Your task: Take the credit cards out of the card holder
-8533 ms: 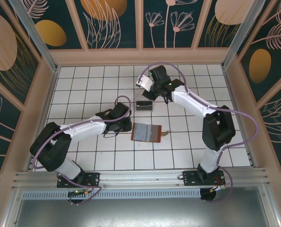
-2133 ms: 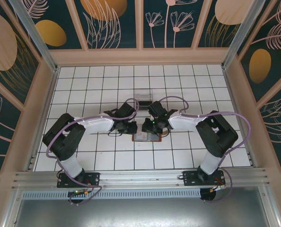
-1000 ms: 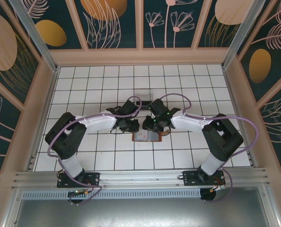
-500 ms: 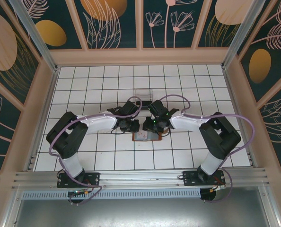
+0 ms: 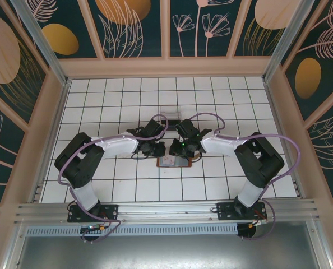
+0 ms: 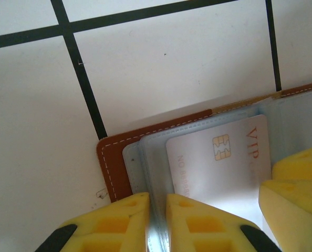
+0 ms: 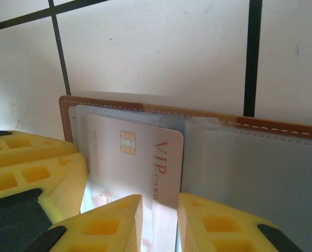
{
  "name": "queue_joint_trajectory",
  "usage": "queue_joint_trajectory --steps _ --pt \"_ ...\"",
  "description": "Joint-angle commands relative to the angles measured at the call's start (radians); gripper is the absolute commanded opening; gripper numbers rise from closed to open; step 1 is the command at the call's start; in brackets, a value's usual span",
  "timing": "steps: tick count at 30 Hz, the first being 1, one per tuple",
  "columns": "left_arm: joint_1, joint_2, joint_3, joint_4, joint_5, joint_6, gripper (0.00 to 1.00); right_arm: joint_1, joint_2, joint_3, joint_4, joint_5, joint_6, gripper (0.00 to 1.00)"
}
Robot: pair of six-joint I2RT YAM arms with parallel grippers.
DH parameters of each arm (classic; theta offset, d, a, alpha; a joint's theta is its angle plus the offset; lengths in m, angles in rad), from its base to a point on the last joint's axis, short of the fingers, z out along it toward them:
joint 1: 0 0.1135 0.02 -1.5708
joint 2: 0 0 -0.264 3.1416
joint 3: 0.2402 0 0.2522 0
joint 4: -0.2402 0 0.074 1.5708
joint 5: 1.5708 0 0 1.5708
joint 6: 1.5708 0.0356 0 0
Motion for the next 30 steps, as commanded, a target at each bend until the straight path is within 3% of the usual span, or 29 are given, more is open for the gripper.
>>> queue_joint_trajectory --steps 1,11,30 --pt "-0.006 0.040 -0.039 -0.046 -0.023 -0.007 0.18 -0.004 -0.003 -0.027 -0.022 0.042 -0.008 0.28" --pt "-0.005 0.041 -0.032 -0.051 -0.017 -0.010 0.18 -0.013 0.010 -0.080 0.077 -0.020 0.003 0.25" --pt "-0.014 0.054 -0.021 -0.068 -0.022 -0.034 0.18 -0.097 -0.065 -0.330 0.604 -0.340 0.085 0.21"
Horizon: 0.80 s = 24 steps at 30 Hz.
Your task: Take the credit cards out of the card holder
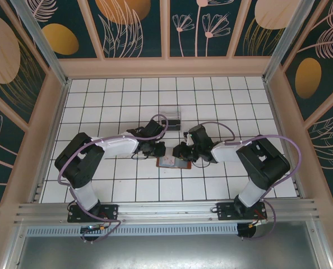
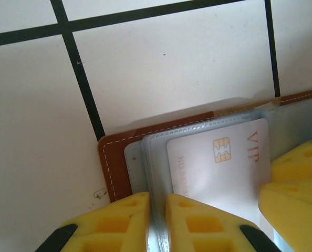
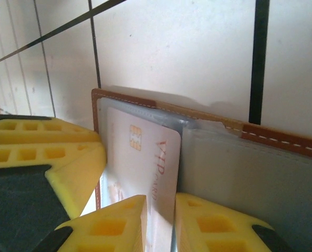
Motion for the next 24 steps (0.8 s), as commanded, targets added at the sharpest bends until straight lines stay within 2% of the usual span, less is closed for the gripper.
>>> queue_joint_trajectory --steps 1,11,24 --pt "-0.010 0.053 -0.019 -0.073 -0.028 -0.019 0.18 -0.005 -0.017 -0.037 0.117 -0.108 0.024 0.20" --pt "-0.012 0.058 -0.020 -0.094 -0.042 -0.039 0.18 -0.034 -0.001 -0.064 0.226 -0.192 0.036 0.11" --pt "-0.013 0.037 -0.026 -0.090 -0.050 -0.049 0.18 -0.070 -0.038 -0.083 0.156 -0.171 0.004 0.04"
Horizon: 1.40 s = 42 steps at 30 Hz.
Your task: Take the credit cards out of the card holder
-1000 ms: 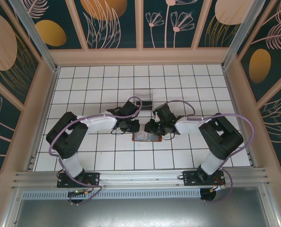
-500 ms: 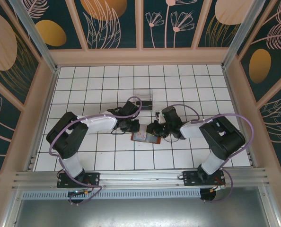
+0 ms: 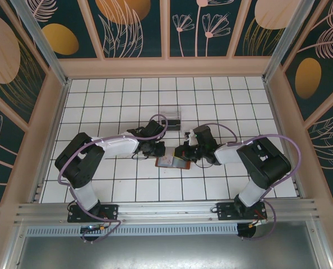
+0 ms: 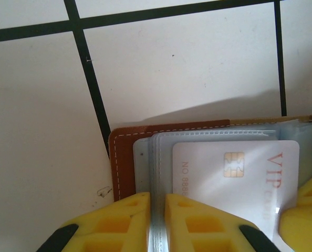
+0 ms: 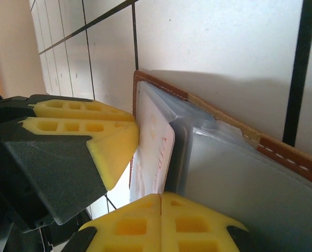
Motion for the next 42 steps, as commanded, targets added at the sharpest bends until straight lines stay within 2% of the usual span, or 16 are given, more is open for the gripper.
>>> queue_joint_trajectory --steps 1,24,37,42 --pt "-0.010 0.033 -0.031 -0.081 -0.036 -0.013 0.18 -0.019 -0.045 -0.023 -0.007 -0.016 -0.027 0.04" --pt "-0.011 -0.023 -0.036 -0.082 -0.050 -0.041 0.18 -0.108 -0.209 -0.057 -0.216 -0.002 -0.162 0.00" --pt "-0.011 -0.088 0.016 -0.091 -0.076 -0.022 0.19 -0.110 -0.324 0.008 -0.411 0.070 -0.240 0.00" --pt "-0.011 -0.108 0.026 -0.096 -0.115 -0.004 0.21 -0.102 -0.368 0.045 -0.483 0.116 -0.323 0.00"
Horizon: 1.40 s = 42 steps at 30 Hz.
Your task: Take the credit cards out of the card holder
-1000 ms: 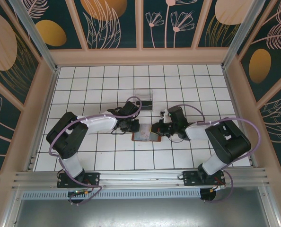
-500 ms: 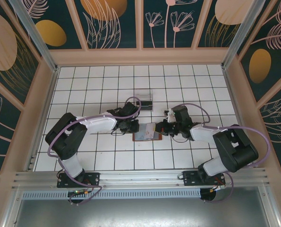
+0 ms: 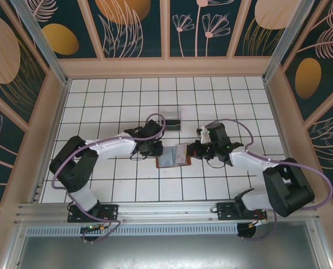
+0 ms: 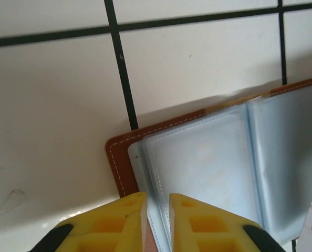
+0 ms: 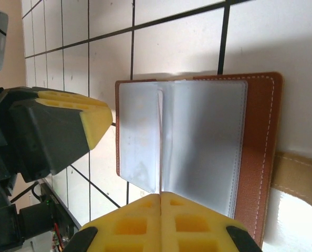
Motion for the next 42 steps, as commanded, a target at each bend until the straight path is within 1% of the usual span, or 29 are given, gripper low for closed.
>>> queue_joint_trajectory --steps 1,4,7,10,12,14,16,20,24,29,37,42 --pt "-0.005 -0.036 0.028 -0.030 -0.046 0.020 0.21 0.003 -0.051 0.050 -0.086 0.056 -0.105 0.00" --pt "-0.005 -0.048 0.023 -0.021 -0.053 0.026 0.22 0.006 -0.087 0.075 -0.110 0.102 -0.188 0.00" --pt "-0.005 -0.060 0.011 -0.014 -0.070 0.028 0.22 0.011 -0.117 0.094 -0.126 0.206 -0.285 0.00" --pt "-0.004 -0.072 -0.008 -0.002 -0.073 0.029 0.22 0.031 -0.131 0.123 -0.149 0.289 -0.459 0.00" --pt "-0.005 -0.081 -0.010 0.001 -0.076 0.027 0.22 0.043 -0.133 0.146 -0.179 0.295 -0.571 0.00" --pt "-0.003 -0.091 -0.039 0.004 -0.081 0.026 0.23 0.058 -0.126 0.170 -0.222 0.305 -0.698 0.00" --pt "-0.003 -0.093 -0.054 0.008 -0.082 0.028 0.23 0.084 -0.109 0.204 -0.280 0.371 -0.818 0.00" --pt "-0.001 -0.075 -0.079 0.022 -0.056 0.020 0.22 0.115 -0.062 0.268 -0.375 0.470 -0.978 0.00" --pt "-0.001 -0.058 -0.104 0.035 -0.026 0.010 0.19 0.148 -0.025 0.326 -0.455 0.510 -1.109 0.00" --pt "-0.001 -0.048 -0.128 0.037 -0.037 0.007 0.18 0.168 0.003 0.390 -0.499 0.545 -1.192 0.00" --pt "-0.001 -0.009 -0.125 0.064 -0.009 0.007 0.17 0.179 0.024 0.474 -0.519 0.566 -1.273 0.00" --pt "-0.001 -0.007 -0.115 0.066 -0.010 0.011 0.18 0.182 0.051 0.526 -0.529 0.571 -1.320 0.00"
